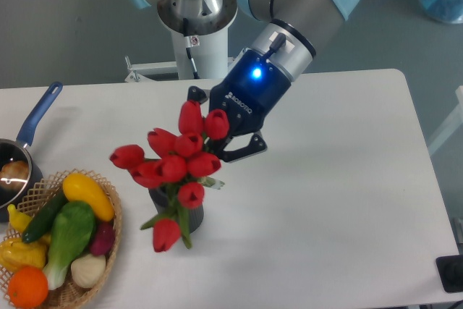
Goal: Insert the flowers into the vase
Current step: 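Carry the red tulip bunch in the gripper toward the black vase, then lower the tulip stems down into the black vase opening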
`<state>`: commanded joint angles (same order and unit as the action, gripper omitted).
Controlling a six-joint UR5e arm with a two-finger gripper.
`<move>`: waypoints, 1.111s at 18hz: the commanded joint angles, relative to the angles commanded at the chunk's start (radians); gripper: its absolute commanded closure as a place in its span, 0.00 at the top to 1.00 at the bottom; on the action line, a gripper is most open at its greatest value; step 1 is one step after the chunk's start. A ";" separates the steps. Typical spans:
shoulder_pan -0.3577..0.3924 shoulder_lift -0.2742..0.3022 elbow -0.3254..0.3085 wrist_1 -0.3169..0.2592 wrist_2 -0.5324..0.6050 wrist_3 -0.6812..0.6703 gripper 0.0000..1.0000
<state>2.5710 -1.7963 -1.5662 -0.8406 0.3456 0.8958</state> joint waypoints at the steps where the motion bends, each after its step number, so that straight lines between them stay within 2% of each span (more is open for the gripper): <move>1: 0.005 -0.002 -0.003 0.000 -0.052 0.000 0.02; 7: 0.021 0.018 -0.072 0.000 -0.148 0.005 0.03; 14: 0.020 0.012 -0.098 0.005 -0.151 0.037 0.03; 16: 0.015 0.011 -0.129 0.003 -0.151 0.083 0.04; 20: 0.011 0.017 -0.176 0.003 -0.151 0.087 0.04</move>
<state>2.5817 -1.7794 -1.7426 -0.8376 0.1948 0.9833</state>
